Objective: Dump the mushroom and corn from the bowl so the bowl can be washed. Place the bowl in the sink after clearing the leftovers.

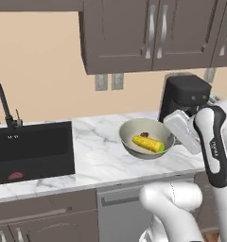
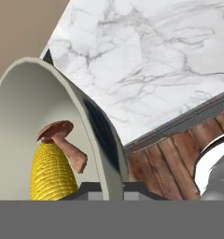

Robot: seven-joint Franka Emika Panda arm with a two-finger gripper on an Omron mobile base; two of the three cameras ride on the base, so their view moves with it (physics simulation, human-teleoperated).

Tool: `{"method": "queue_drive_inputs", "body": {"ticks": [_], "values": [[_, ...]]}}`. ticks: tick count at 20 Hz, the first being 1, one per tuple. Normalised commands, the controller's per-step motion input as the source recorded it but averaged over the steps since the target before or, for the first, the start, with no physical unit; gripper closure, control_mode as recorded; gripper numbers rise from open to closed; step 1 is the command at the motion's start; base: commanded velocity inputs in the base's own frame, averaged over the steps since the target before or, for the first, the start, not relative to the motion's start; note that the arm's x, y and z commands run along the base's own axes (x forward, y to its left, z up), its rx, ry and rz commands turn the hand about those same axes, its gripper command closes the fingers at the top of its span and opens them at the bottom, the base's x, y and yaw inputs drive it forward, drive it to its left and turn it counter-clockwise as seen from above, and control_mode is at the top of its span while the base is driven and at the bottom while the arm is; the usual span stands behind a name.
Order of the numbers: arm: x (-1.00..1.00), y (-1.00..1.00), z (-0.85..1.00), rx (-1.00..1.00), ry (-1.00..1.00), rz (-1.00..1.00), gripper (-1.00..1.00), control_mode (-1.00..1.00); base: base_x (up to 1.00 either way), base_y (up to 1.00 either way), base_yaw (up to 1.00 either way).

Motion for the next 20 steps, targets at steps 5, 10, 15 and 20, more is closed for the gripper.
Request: {"method": "queue_drive_inputs", "body": {"ticks": [5,10,15,20], "values": [[0.00,0.00,0.00,0.00,0.00,0.00,1.00,1.00,-0.39,0.96,0.04],[0.00,0.00,0.00,0.00,0.00,0.00,1.00,1.00,-0.02,1.00,0.00],[0.00,0.00,0.00,0.00,0.00,0.00,1.00,1.00,0.14,0.95,0.00],[0.00,0.00,0.00,0.00,0.00,0.00,1.00,1.00,0.46,0.60,0.00]]}}
